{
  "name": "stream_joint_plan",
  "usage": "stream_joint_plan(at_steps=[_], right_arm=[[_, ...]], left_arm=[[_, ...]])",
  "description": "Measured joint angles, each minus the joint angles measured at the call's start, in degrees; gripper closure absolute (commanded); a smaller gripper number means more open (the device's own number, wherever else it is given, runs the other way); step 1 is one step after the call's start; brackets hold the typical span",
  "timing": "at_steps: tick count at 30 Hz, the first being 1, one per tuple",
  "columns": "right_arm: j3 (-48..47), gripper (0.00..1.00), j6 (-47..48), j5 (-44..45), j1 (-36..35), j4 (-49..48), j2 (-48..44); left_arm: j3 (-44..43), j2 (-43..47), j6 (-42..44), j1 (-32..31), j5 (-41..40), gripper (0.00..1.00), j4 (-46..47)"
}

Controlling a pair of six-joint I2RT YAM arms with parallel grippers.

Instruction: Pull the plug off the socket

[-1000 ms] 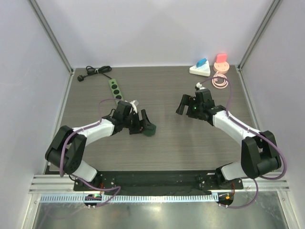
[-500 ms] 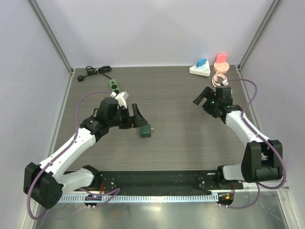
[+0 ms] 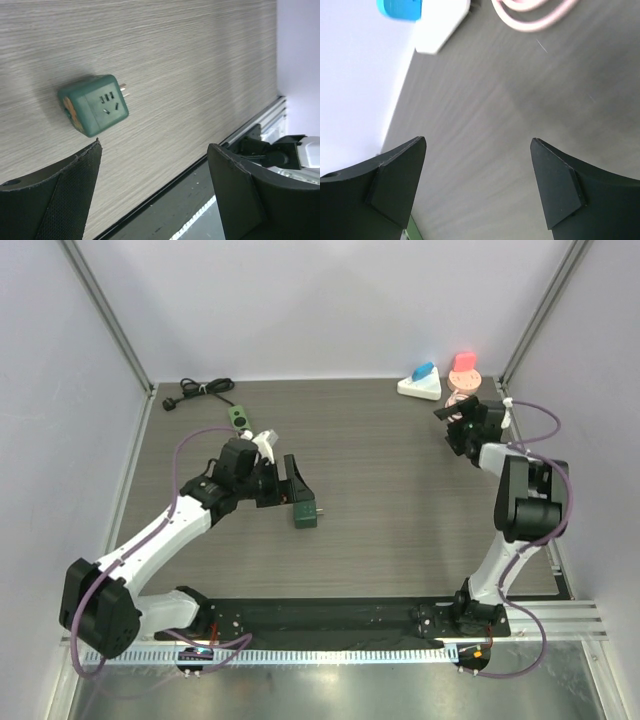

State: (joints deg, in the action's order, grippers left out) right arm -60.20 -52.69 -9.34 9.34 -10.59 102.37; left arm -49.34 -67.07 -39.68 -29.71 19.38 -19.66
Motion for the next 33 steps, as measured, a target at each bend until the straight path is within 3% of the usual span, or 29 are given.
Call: stream_joint_plan(at_steps=[10, 16, 22, 33], right_arm=[[-17.46, 0.17, -9.35, 5.03, -6.54, -13.84, 23.58], [-20.94, 0.19, -10.49, 8.20, -8.39, -15.12, 27.12], [-22.38, 0.22, -10.95, 8.57, -5.68, -15.67, 28.65], [-36.04, 0.26, -11.15, 1.88, -2.71, -16.68, 38.51]], left_arm=[[-12.39, -11.43, 4.15, 0.00, -1.55, 0.16, -3.74], [-13.55, -16.85, 3.43, 0.00, -1.44, 0.15, -2.62], [-14.51, -21.35, 2.58, 0.00, -2.03, 0.12, -0.61], [-17.18, -24.81, 2.58, 0.00, -2.03, 0.13, 1.03]])
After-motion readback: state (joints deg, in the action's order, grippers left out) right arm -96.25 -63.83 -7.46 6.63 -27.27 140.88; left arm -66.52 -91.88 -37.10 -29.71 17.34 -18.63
